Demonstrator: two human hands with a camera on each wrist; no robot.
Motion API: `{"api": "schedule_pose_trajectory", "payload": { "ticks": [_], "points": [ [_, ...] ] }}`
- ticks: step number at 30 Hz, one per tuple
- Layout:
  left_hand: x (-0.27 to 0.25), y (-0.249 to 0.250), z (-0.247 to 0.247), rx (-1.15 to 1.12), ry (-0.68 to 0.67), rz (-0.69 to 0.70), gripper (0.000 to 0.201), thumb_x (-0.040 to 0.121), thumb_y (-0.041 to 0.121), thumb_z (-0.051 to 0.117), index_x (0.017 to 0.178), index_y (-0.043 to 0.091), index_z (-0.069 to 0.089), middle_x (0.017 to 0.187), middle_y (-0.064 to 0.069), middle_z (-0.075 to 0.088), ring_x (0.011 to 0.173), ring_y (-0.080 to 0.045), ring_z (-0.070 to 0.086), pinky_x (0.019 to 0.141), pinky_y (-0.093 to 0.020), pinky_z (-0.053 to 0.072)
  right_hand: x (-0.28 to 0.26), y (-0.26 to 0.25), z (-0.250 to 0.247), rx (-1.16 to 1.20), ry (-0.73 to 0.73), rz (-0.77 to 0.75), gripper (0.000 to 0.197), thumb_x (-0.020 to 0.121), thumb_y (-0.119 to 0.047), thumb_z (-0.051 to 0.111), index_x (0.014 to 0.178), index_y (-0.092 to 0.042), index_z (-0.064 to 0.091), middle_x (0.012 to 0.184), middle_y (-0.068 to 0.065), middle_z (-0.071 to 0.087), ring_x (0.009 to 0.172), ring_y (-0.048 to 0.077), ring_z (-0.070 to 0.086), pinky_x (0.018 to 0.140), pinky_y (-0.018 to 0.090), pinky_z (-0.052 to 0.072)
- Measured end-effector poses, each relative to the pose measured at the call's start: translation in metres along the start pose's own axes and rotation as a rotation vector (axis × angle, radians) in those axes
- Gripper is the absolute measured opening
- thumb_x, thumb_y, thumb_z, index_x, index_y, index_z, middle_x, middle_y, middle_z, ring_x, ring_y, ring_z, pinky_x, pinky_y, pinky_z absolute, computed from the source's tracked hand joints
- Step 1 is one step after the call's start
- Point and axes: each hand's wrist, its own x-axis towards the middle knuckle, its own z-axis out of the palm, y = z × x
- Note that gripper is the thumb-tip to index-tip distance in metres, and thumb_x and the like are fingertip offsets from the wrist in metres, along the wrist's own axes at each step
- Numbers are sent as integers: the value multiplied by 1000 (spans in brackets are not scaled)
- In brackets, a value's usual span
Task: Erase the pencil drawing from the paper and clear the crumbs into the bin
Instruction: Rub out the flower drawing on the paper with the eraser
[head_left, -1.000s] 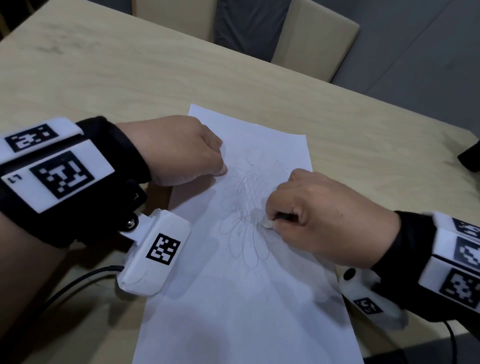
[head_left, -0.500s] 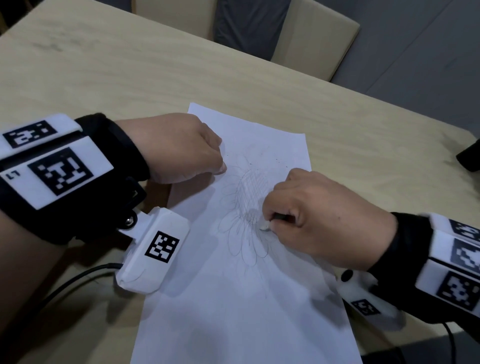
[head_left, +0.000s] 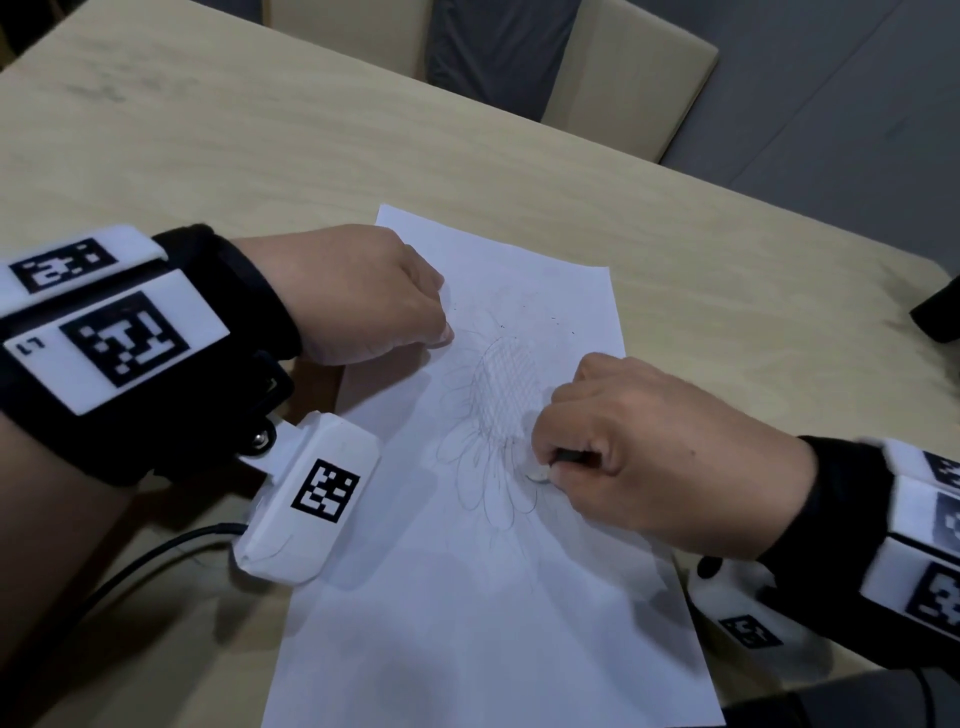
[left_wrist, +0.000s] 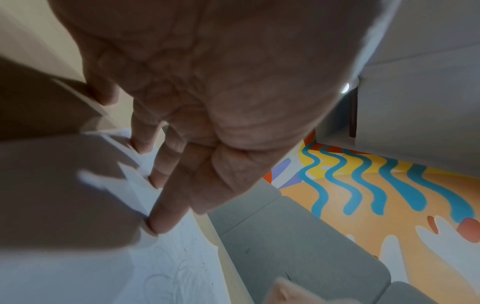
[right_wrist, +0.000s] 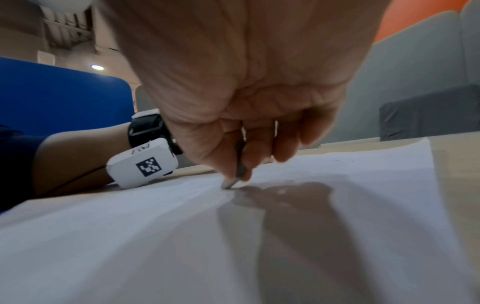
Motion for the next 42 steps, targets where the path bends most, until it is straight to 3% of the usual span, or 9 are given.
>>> {"api": "schedule_pose_trajectory", "payload": {
  "ticks": [3,6,10,16,20,27,32,39,42],
  "points": [
    [1,0,0,-18,2,-1,36,66,52,58,73,18,69,118,1,69,120,-21,59,103,-49,45,5,-3,-1,-29,34,18,12,75,-18,46,69,-20,55,61,-7,54,72,22,47,64,42,47],
    [1,1,0,-36,-2,-9,27,83,43,67,63,25,70,118,18,64,123,-13,56,107,-43,41,14,-2,0,-73,93,52,13,76,-18,44,68,-19,54,61,-5,54,71,24,45,65,42,46],
    [-1,2,0,-21,1,-5,29,66,52,57,64,26,68,117,0,70,119,-20,60,103,-49,46,4,-2,-1,-14,20,16,13,76,-18,45,68,-20,55,61,-7,53,72,20,46,64,42,47],
    [-5,4,-1,-11,-10,-7,29,63,53,54,62,26,65,119,-2,69,119,-20,60,103,-50,45,15,-3,-1,-66,89,39,12,76,-17,45,68,-18,54,61,-5,54,70,23,45,63,42,46],
    [0,0,0,-5,2,-13,41,61,53,53,77,19,73,119,-1,69,117,-20,61,103,-49,46,-5,-2,1,-32,19,-26,11,75,-15,49,67,-20,56,60,-7,52,69,24,49,60,42,46],
    [2,-1,1,17,6,-16,54,60,53,52,92,15,74,123,-5,67,118,-23,60,105,-51,44,-4,-2,2,-57,44,-22,12,74,-15,48,67,-21,55,59,-7,50,69,22,48,60,42,46],
    [1,0,0,-3,-1,-6,40,61,53,53,76,20,70,119,-4,69,118,-22,60,104,-50,45,-10,-2,0,-63,48,-5,12,74,-16,48,66,-20,55,58,-7,49,68,21,47,62,42,46],
    [0,2,0,-16,-12,-11,31,69,53,58,70,23,66,118,3,68,120,-20,58,105,-47,43,-11,7,1,-64,55,30,12,75,-15,48,66,-20,54,59,-7,51,69,21,46,62,42,46],
    [-1,3,0,-1,-4,-10,36,63,53,53,72,21,68,120,-1,68,118,-20,59,104,-49,44,-11,3,2,-51,59,28,11,75,-14,49,67,-20,54,59,-6,51,70,21,46,63,41,45]
  ]
}}
